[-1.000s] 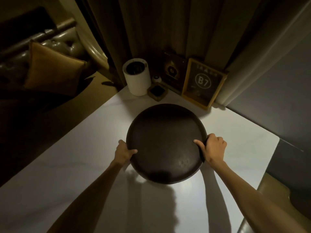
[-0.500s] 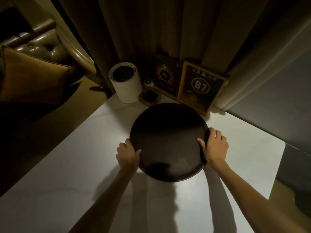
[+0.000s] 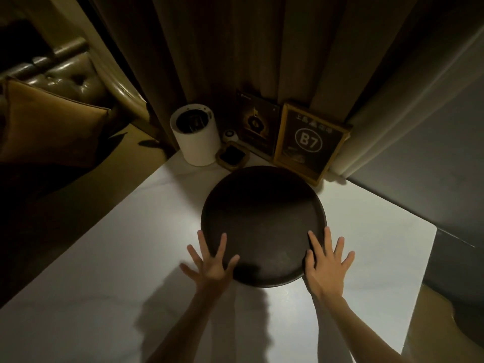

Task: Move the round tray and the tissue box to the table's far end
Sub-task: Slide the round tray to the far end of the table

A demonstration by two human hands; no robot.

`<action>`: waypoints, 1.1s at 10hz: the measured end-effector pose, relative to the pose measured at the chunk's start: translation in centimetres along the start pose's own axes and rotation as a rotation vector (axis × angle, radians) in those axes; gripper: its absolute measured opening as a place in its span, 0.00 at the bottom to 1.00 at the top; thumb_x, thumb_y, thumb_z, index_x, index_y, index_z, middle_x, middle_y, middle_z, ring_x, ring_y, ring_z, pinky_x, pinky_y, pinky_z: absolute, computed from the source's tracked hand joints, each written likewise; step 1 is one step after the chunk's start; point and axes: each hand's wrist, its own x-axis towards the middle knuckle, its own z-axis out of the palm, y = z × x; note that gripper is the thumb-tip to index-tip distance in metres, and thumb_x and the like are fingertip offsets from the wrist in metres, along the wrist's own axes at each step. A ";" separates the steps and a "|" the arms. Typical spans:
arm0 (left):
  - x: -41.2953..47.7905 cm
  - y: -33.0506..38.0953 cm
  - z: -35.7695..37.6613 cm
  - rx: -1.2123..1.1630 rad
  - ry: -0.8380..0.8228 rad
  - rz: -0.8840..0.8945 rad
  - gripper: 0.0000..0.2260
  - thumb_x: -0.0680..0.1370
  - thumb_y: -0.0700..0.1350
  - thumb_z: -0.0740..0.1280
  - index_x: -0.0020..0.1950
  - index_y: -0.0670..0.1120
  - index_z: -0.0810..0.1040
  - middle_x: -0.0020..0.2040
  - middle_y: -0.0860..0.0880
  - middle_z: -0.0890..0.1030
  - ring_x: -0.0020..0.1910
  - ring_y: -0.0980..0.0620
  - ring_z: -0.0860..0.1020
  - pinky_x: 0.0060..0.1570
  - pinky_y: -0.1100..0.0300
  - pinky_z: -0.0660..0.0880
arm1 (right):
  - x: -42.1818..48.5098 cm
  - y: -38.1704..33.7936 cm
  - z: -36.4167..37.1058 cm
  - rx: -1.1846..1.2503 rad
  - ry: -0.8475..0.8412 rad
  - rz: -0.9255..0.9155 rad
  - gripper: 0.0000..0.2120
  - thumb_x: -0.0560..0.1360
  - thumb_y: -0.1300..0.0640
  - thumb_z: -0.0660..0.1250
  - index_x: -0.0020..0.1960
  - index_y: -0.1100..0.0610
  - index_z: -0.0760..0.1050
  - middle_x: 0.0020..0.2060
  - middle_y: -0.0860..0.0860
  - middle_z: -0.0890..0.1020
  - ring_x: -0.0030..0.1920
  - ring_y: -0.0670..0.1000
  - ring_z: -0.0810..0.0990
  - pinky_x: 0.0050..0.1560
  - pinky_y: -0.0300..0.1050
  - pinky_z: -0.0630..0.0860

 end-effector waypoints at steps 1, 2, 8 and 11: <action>0.3 0.2 -0.3 0.078 0.006 -0.016 0.30 0.74 0.72 0.41 0.74 0.67 0.42 0.77 0.50 0.31 0.73 0.42 0.24 0.64 0.35 0.25 | 0.2 0.4 0.5 0.001 0.002 0.007 0.26 0.81 0.41 0.40 0.77 0.39 0.57 0.81 0.49 0.54 0.80 0.61 0.51 0.76 0.71 0.43; 0.4 0.2 0.3 0.086 0.044 -0.094 0.31 0.72 0.74 0.42 0.73 0.66 0.40 0.76 0.47 0.36 0.72 0.38 0.25 0.60 0.32 0.21 | 0.4 0.4 0.8 0.002 0.009 0.010 0.25 0.81 0.41 0.41 0.77 0.38 0.57 0.81 0.48 0.54 0.80 0.61 0.50 0.76 0.71 0.43; 1.0 1.6 -2.5 -0.081 -0.027 -0.172 0.40 0.69 0.77 0.42 0.75 0.61 0.34 0.78 0.41 0.32 0.75 0.35 0.31 0.66 0.24 0.44 | 0.6 1.1 -0.4 0.163 -0.105 -0.045 0.27 0.80 0.36 0.43 0.78 0.36 0.46 0.81 0.47 0.43 0.80 0.60 0.39 0.75 0.70 0.34; -5.9 -4.6 -6.4 -0.233 -0.545 0.036 0.41 0.67 0.76 0.34 0.77 0.60 0.38 0.80 0.53 0.38 0.79 0.46 0.39 0.72 0.28 0.40 | -6.1 1.3 -3.7 0.051 -0.389 -0.167 0.31 0.80 0.34 0.46 0.77 0.36 0.36 0.81 0.51 0.40 0.79 0.62 0.34 0.74 0.71 0.34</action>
